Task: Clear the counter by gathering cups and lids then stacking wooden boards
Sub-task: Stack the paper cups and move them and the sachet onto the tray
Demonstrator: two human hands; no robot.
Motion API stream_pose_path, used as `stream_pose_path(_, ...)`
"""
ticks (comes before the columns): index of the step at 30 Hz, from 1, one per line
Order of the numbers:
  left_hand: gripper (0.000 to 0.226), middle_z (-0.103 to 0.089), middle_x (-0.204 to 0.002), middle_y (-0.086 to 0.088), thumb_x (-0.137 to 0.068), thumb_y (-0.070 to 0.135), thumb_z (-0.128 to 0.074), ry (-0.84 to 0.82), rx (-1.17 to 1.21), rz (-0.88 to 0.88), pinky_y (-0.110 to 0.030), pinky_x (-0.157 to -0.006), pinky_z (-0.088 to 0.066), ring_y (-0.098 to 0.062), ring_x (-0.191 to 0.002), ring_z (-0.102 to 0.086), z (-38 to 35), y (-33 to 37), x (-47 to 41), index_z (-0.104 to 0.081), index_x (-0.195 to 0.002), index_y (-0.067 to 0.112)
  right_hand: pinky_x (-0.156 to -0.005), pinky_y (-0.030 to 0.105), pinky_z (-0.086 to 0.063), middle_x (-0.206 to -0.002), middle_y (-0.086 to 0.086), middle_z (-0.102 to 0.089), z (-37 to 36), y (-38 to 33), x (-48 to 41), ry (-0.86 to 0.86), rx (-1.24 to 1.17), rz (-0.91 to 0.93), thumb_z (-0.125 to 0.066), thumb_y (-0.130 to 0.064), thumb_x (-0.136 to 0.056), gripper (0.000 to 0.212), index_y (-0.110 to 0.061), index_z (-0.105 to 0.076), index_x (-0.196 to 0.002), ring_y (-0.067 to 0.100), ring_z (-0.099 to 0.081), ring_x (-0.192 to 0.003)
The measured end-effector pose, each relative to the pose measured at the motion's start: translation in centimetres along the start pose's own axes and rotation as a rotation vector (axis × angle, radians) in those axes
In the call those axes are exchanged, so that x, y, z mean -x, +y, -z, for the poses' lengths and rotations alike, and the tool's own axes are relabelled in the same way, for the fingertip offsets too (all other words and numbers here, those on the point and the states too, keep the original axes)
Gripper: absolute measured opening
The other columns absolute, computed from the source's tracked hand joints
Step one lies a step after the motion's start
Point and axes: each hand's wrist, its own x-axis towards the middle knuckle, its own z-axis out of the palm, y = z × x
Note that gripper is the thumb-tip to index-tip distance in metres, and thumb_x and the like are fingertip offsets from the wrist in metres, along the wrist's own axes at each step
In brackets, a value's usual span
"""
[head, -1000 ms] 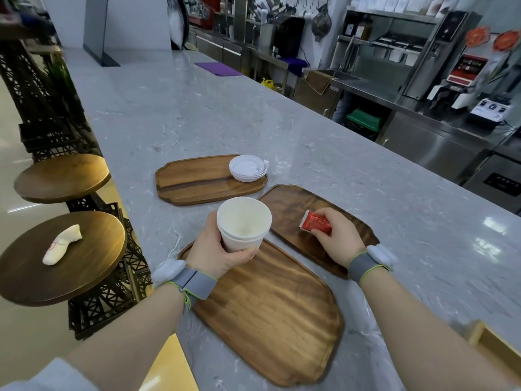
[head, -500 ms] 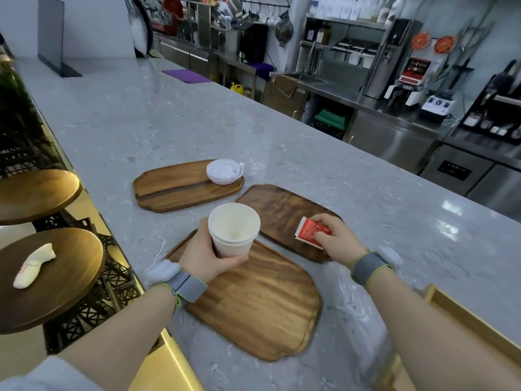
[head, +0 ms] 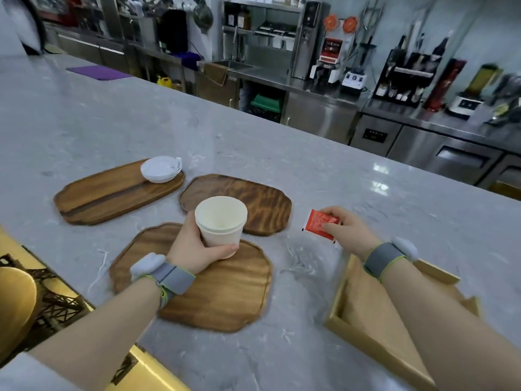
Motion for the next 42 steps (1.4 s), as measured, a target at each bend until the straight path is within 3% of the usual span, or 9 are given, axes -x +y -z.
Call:
stream_pose_path(2, 0.089, -0.049, -0.116, 0.013, -0.054, 0.03, -0.089, -0.058, 0.049, -0.024, -0.028, -0.092, -0.04, -0.01, -0.112, -0.047, -1.9, 1.3, 0.2, -0.034, -0.124, 0.027, -0.042, 0.007, -0.04, -0.077, -0.006, -0.055, 1.3, 0.9, 1.3, 0.028, -0.027, -0.047, -0.053, -0.002, -0.087, 0.025, -0.022, -0.059, -0.102, 0.009, -0.05, -0.061)
stream_pose_path(7, 0.078, -0.048, -0.116, 0.017, -0.055, 0.028, -0.089, -0.186, 0.124, -0.109, -0.023, -0.089, -0.039, -0.007, -0.112, -0.046, -7.0, 5.1, 1.0, -0.035, -0.11, 0.044, -0.06, 0.019, -0.045, -0.09, -0.003, -0.058, 5.3, 3.9, 5.1, 0.139, -0.052, -0.137, -0.058, -0.007, -0.086, 0.027, -0.029, -0.06, -0.101, 0.011, -0.055, -0.075)
stream_pose_path(11, 0.086, -0.052, -0.129, -0.004, -0.052, 0.033, -0.088, -0.282, 0.143, -0.179, -0.038, -0.097, -0.047, -0.016, -0.12, -0.05, -11.2, 8.1, 1.4, -0.045, -0.126, 0.023, -0.06, 0.02, -0.044, -0.094, -0.004, -0.06, 8.1, 6.4, 8.0, 0.233, -0.047, -0.218, -0.062, -0.009, -0.083, 0.029, -0.037, -0.061, -0.089, 0.012, -0.059, -0.08)
stream_pose_path(19, 0.084, -0.057, -0.123, -0.002, -0.044, 0.042, -0.083, -0.346, 0.141, -0.202, -0.038, -0.092, -0.051, -0.017, -0.113, -0.055, -17.7, 11.5, 2.5, -0.048, -0.118, 0.022, -0.087, 0.041, -0.054, -0.104, 0.005, -0.066, 10.5, 9.7, 11.3, 0.314, -0.022, -0.341, -0.068, -0.012, -0.081, 0.026, -0.033, -0.06, -0.096, 0.023, -0.064, -0.094)
stream_pose_path(23, 0.084, -0.058, -0.123, -0.005, -0.046, 0.034, -0.089, -0.341, 0.097, -0.206, -0.042, -0.095, -0.048, -0.02, -0.116, -0.054, -20.3, 11.8, 2.5, -0.051, -0.118, 0.016, -0.082, 0.033, -0.05, -0.103, 0.005, -0.065, 11.3, 10.9, 12.2, 0.35, 0.051, -0.363, -0.069, -0.012, -0.081, 0.026, -0.024, -0.061, -0.102, 0.021, -0.061, -0.091)
stream_pose_path(27, 0.086, -0.059, -0.122, -0.003, -0.048, 0.031, -0.09, -0.354, 0.076, -0.172, -0.034, -0.091, -0.049, -0.02, -0.112, -0.056, -23.3, 12.3, 2.7, -0.045, -0.12, 0.017, -0.067, 0.025, -0.041, -0.098, 0.001, -0.06, 12.1, 12.1, 12.8, 0.363, 0.179, -0.392, -0.067, -0.017, -0.084, 0.023, -0.021, -0.061, -0.106, 0.017, -0.055, -0.084)
stream_pose_path(30, 0.091, -0.06, -0.121, -0.002, -0.049, 0.03, -0.089, -0.348, 0.052, -0.16, -0.024, -0.081, -0.043, -0.021, -0.108, -0.058, -24.5, 12.4, 2.6, -0.039, -0.124, 0.016, -0.075, 0.026, -0.037, -0.105, 0.008, -0.061, 12.2, 12.0, 12.6, 0.339, 0.335, -0.401, -0.064, -0.018, -0.086, 0.026, -0.013, -0.061, -0.112, 0.026, -0.056, -0.097)
stream_pose_path(35, 0.092, -0.06, -0.119, -0.003, -0.052, 0.029, -0.087, -0.365, -0.027, -0.163, -0.025, -0.076, -0.04, -0.027, -0.107, -0.058, -26.3, 12.3, 2.5, -0.033, -0.126, 0.016, -0.096, 0.033, -0.04, -0.122, 0.016, -0.052, 11.7, 12.1, 12.1, 0.323, 0.501, -0.4, -0.059, -0.016, -0.088, 0.031, -0.012, -0.06, -0.118, 0.033, -0.053, -0.112)
stream_pose_path(42, 0.09, -0.061, -0.119, -0.005, -0.056, 0.027, -0.085, -0.326, -0.126, -0.154, -0.025, -0.075, -0.038, -0.029, -0.109, -0.058, -27.1, 12.2, 2.4, -0.033, -0.127, 0.013, -0.088, 0.033, -0.044, -0.124, 0.015, -0.053, 10.8, 12.6, 11.0, 0.333, 0.561, -0.389, -0.051, -0.013, -0.091, 0.031, -0.012, -0.056, -0.122, 0.033, -0.057, -0.108)
